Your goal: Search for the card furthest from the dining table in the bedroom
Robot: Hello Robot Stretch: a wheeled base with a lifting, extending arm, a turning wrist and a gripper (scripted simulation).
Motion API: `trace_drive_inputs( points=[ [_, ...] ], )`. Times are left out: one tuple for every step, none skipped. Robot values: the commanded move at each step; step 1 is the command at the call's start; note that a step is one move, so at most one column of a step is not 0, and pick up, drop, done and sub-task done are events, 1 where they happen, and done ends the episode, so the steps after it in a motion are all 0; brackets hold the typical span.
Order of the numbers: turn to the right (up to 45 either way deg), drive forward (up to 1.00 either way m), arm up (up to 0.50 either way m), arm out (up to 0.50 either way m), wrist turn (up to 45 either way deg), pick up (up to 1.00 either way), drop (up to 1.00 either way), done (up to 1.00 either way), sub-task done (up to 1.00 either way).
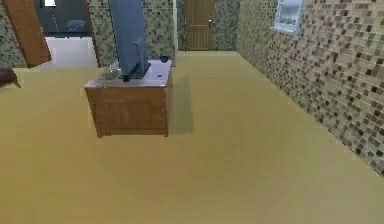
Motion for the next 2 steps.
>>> trace_drive_inputs(
  points=[
    [-21.0, 0.00, 0.00, 0.00, 0.0, 0.00, 0.00, 0.00, 0.00],
    [0.0, 0.45, 0.00, 0.00, 0.0, 0.00, 0.00, 0.00, 0.00]
  ],
)
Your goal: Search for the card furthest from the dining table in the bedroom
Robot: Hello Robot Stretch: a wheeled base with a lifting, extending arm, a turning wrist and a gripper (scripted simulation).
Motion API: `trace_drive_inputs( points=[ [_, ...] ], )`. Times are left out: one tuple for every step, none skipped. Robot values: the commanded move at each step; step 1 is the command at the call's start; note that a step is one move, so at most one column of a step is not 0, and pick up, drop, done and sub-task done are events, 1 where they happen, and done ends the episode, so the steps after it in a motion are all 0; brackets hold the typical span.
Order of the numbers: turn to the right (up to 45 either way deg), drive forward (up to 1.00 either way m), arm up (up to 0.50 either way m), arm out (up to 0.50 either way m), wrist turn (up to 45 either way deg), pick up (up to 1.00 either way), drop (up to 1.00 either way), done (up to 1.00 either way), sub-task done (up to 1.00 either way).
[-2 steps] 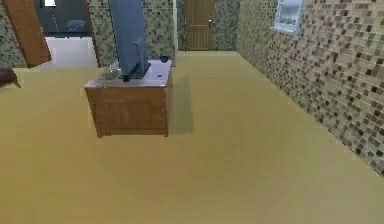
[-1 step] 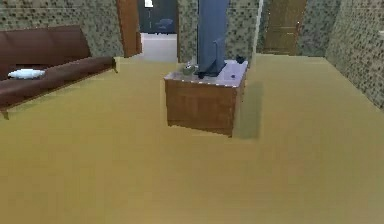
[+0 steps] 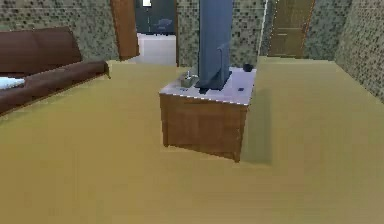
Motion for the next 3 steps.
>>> trace_drive_inputs(
  points=[
    [-24.0, 0.00, 0.00, 0.00, 0.0, 0.00, 0.00, 0.00, 0.00],
    [0.0, 1.00, 0.00, 0.00, 0.0, 0.00, 0.00, 0.00, 0.00],
    [0.0, 0.65, 0.00, 0.00, 0.0, 0.00, 0.00, 0.00, 0.00]
  ],
)
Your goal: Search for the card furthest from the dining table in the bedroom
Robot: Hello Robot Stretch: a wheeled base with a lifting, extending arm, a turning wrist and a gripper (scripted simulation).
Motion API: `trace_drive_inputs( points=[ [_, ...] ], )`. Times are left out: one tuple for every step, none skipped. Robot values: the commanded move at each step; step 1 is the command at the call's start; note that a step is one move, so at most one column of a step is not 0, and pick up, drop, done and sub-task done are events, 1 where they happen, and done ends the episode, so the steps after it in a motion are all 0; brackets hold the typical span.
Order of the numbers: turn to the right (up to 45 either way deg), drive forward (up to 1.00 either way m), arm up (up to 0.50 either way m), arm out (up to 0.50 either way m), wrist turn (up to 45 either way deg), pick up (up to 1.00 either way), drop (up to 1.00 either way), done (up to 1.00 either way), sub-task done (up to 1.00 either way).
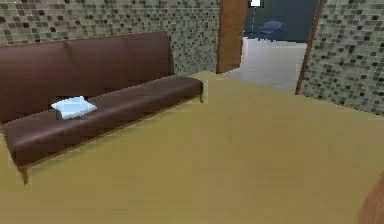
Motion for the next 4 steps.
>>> trace_drive_inputs(
  points=[
    [0.0, 0.50, 0.00, 0.00, 0.0, 0.00, 0.00, 0.00, 0.00],
    [21.0, 0.00, 0.00, 0.00, 0.0, 0.00, 0.00, 0.00, 0.00],
    [0.0, 1.00, 0.00, 0.00, 0.0, 0.00, 0.00, 0.00, 0.00],
    [0.0, 1.00, 0.00, 0.00, 0.0, 0.00, 0.00, 0.00, 0.00]
  ],
)
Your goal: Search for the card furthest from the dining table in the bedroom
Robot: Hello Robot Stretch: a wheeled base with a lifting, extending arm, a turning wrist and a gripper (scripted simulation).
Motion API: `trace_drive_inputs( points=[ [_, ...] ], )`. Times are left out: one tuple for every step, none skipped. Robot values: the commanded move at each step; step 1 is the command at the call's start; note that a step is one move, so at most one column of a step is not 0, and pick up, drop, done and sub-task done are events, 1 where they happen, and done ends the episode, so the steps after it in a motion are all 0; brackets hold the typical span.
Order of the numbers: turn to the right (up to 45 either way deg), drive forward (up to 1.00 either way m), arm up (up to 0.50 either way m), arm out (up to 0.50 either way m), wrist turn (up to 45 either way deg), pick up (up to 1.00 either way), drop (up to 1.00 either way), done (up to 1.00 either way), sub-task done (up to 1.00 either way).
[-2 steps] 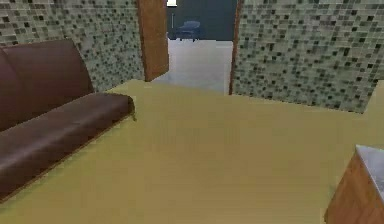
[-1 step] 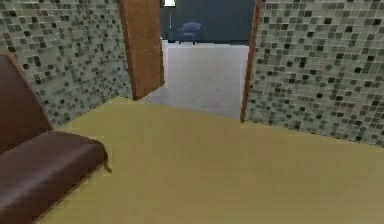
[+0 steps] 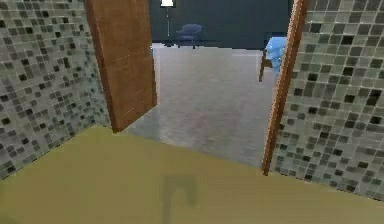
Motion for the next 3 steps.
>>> trace_drive_inputs(
  points=[
    [0.0, 1.00, 0.00, 0.00, 0.0, 0.00, 0.00, 0.00, 0.00],
    [3.0, 0.00, 0.00, 0.00, 0.0, 0.00, 0.00, 0.00, 0.00],
    [0.0, 0.55, 0.00, 0.00, 0.0, 0.00, 0.00, 0.00, 0.00]
  ],
)
